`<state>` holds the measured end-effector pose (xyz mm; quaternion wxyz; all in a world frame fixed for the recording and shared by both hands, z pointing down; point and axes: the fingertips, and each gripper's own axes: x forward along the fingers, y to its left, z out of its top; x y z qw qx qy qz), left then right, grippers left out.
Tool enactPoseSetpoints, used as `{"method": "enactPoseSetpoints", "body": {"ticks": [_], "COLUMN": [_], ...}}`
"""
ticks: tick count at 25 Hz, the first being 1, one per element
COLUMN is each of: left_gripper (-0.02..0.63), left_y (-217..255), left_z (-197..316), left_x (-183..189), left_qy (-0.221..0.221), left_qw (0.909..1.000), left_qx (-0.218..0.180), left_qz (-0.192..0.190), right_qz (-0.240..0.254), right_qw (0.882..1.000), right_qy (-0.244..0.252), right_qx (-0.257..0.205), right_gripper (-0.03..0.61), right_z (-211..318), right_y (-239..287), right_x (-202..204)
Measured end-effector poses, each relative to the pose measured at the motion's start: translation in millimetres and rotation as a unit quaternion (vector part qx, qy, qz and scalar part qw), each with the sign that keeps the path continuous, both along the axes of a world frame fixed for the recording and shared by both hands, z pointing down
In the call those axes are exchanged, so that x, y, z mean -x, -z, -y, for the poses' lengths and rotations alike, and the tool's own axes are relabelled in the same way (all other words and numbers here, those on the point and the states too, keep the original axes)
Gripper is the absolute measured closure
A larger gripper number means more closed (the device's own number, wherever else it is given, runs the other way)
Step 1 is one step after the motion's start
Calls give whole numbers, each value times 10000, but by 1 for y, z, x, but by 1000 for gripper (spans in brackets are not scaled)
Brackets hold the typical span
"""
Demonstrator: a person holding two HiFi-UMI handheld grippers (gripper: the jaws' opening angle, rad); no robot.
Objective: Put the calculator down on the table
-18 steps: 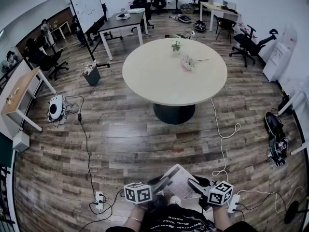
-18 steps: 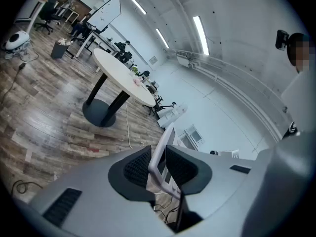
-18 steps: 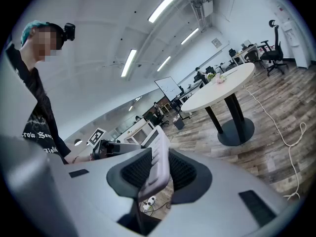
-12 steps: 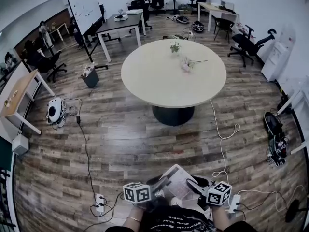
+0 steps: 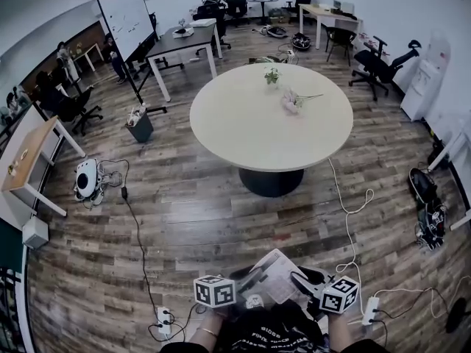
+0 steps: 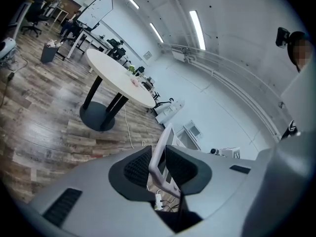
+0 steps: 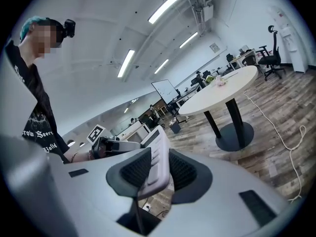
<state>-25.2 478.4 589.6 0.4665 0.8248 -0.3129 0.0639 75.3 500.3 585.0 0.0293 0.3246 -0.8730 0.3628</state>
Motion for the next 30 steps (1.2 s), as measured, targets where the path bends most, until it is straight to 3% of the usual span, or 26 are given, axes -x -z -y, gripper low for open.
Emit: {"method": "enactPoseSetpoints", "body": {"ticks": [8, 14, 23, 30], "left_gripper": [512, 511, 511, 511], "left_y": [-5, -16, -2, -5], "left_z": [31, 82, 191, 241], "left_x": [15, 12, -33, -68], "left_qy": [-22, 314, 877, 1293], "left_qw": [10000, 9992, 9961, 9916], "left_qx": [63, 224, 78, 76], "left_qz": [65, 72, 64, 4], "right_qz": [1, -77, -121, -201], "right_qw": [9999, 9990, 9953, 9912], "right_qy": [-45, 403, 956, 1311], "right_qx": [138, 200, 60, -50], "right_gripper": [459, 457, 457, 456], "right_z": [30, 91, 210, 269], "right_y": [-6, -16, -3, -3], "right_x": [15, 13, -35, -69]}}
